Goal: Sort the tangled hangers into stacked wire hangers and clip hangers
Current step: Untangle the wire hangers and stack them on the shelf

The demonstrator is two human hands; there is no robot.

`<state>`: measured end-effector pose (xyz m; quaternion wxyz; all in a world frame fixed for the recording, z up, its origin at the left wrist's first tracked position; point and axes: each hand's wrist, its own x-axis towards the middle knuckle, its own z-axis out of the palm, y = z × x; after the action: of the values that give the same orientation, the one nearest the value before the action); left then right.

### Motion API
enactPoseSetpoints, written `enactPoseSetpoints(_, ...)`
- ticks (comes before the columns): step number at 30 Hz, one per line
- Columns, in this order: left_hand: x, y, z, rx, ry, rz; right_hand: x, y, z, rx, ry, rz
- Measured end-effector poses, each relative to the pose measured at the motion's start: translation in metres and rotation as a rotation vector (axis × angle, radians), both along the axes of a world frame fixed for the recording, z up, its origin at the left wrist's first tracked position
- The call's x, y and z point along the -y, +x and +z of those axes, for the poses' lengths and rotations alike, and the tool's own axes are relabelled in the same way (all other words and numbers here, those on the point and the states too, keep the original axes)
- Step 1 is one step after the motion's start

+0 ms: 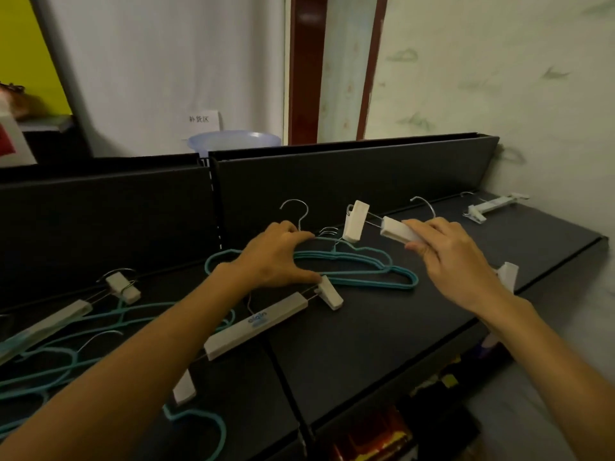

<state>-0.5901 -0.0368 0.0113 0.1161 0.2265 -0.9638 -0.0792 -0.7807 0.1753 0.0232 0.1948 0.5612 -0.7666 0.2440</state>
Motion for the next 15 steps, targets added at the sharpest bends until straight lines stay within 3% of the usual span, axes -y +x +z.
enactPoseSetpoints(15,0.023,-0.076,-0.017,0.093,0.253,-0.132,0.014,-0.027,-0.009,0.04,0.052,-0.115)
